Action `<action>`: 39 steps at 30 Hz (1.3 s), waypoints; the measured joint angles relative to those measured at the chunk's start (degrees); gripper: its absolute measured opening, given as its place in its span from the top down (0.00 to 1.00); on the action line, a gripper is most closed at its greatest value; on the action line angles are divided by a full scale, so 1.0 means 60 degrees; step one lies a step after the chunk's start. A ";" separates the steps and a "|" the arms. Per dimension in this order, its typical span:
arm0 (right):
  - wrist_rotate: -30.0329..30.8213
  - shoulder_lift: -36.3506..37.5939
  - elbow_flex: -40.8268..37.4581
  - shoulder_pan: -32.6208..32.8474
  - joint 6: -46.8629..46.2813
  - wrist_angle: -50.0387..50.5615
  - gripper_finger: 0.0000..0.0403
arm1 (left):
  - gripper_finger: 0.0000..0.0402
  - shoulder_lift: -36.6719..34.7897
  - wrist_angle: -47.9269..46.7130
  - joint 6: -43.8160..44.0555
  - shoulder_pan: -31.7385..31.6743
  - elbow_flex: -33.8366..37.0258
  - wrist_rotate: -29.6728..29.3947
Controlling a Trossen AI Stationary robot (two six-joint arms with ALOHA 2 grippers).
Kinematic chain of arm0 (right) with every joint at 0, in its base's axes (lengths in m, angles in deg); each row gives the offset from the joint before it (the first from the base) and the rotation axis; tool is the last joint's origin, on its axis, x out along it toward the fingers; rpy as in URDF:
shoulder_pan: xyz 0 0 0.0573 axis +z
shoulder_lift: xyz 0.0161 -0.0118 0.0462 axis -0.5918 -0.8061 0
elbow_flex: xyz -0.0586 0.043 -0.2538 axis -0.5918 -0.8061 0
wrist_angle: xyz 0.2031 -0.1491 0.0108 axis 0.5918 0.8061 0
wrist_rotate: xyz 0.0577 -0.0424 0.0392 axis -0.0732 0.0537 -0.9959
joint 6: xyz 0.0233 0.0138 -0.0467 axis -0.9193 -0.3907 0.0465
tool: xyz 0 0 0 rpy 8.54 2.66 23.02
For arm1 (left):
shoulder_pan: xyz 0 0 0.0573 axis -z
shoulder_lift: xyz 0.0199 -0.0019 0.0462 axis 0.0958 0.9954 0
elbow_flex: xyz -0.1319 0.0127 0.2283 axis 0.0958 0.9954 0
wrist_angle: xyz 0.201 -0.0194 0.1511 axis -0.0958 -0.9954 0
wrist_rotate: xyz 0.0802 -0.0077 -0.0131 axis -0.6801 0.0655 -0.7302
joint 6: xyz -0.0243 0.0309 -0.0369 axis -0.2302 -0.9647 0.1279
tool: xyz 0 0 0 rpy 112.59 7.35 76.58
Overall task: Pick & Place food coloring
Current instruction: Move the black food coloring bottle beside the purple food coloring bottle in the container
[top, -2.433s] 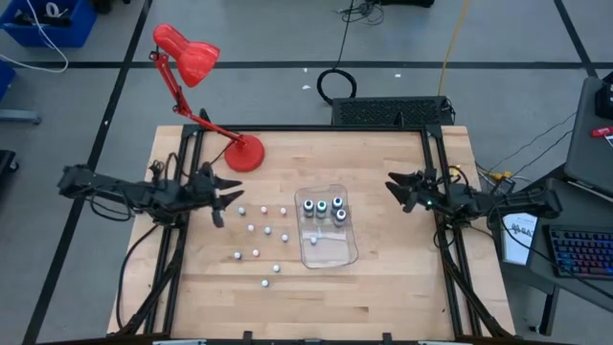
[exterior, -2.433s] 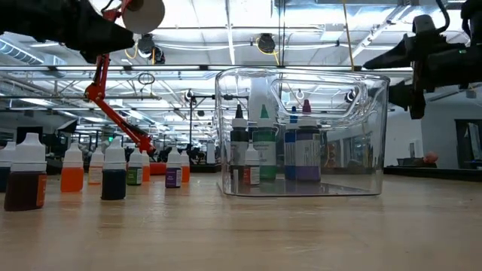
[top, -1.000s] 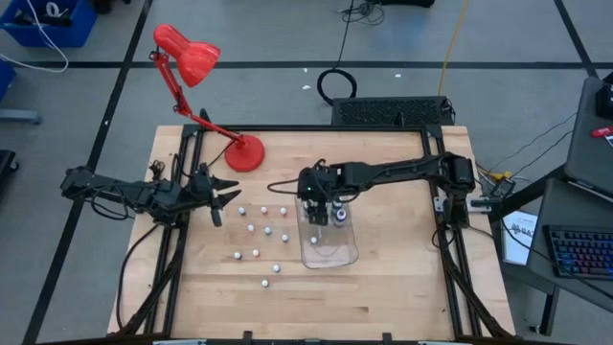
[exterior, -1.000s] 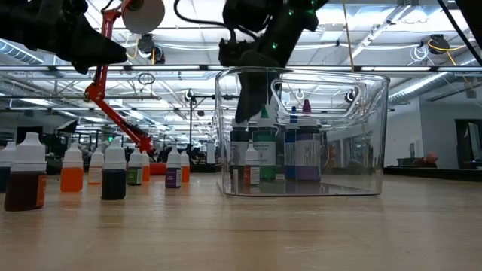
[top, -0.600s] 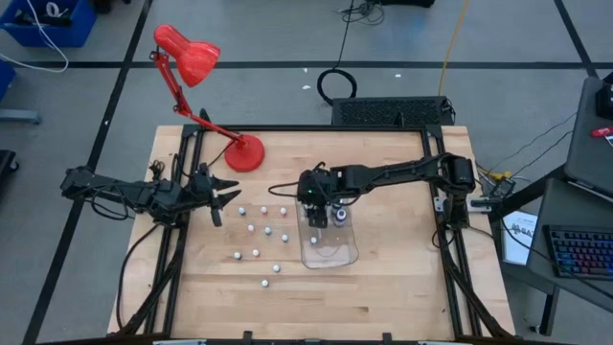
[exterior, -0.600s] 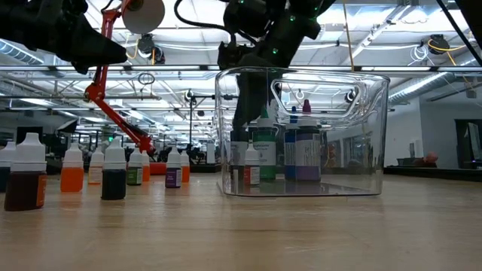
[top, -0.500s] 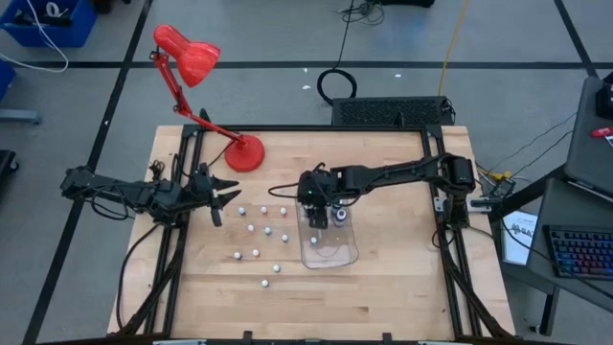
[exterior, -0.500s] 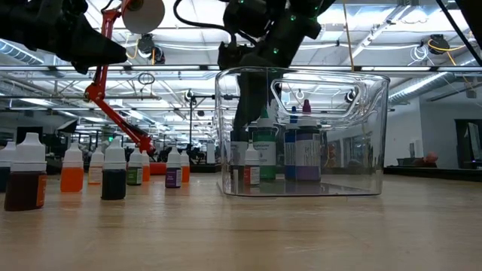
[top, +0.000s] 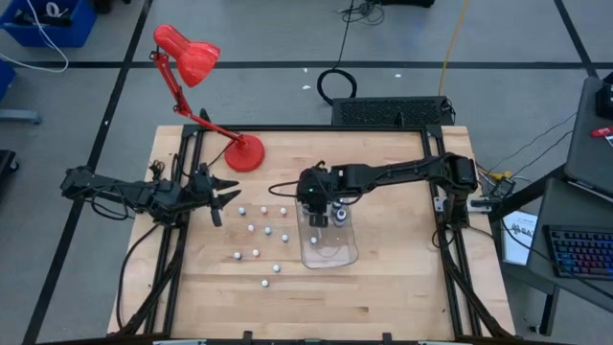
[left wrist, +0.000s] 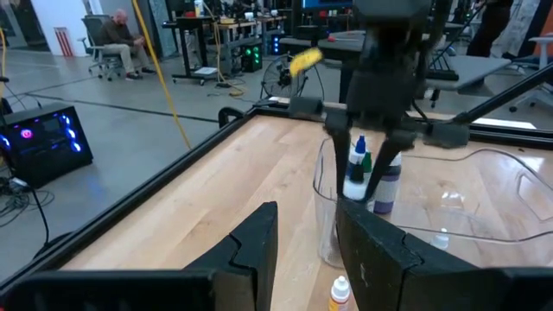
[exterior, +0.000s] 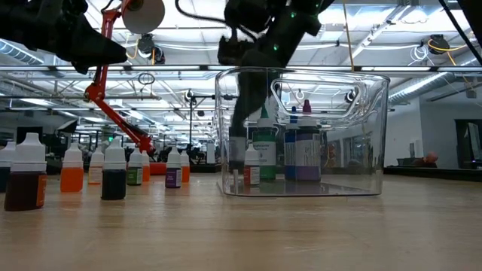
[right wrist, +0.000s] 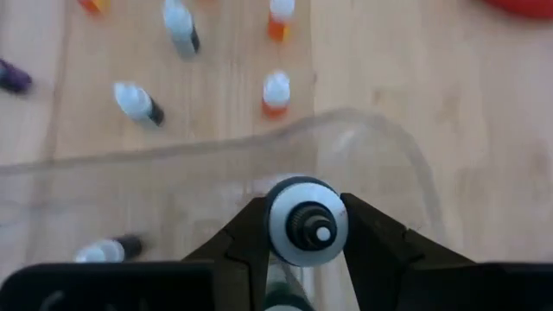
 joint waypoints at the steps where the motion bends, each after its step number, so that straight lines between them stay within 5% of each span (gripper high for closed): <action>1: 0.0009 0.0146 0.0043 0.0027 0.0004 -0.0004 0.74 | 0.69 0.0001 -0.0006 -0.0031 0.0000 0.0000 0.0000; 13: 0.0060 0.3017 0.0169 0.1417 -0.1599 0.2098 0.74 | 0.69 0.0000 0.0034 -0.0038 0.0000 -0.0004 0.0000; 19: 0.0628 0.3489 -0.0464 0.2122 -0.2850 0.3420 0.74 | 0.69 -0.0003 0.0036 -0.0041 0.0000 -0.0004 0.0000; 28: 0.0011 0.3459 -0.2648 0.2128 -0.3602 0.1790 0.74 | 0.69 0.0001 0.0055 -0.0186 0.0000 -0.0004 -0.0001; 39: 0.0561 0.3464 -0.3918 0.1863 -0.3627 0.0443 0.74 | 0.69 -0.0003 0.0062 -0.0256 0.0000 -0.0004 -0.0004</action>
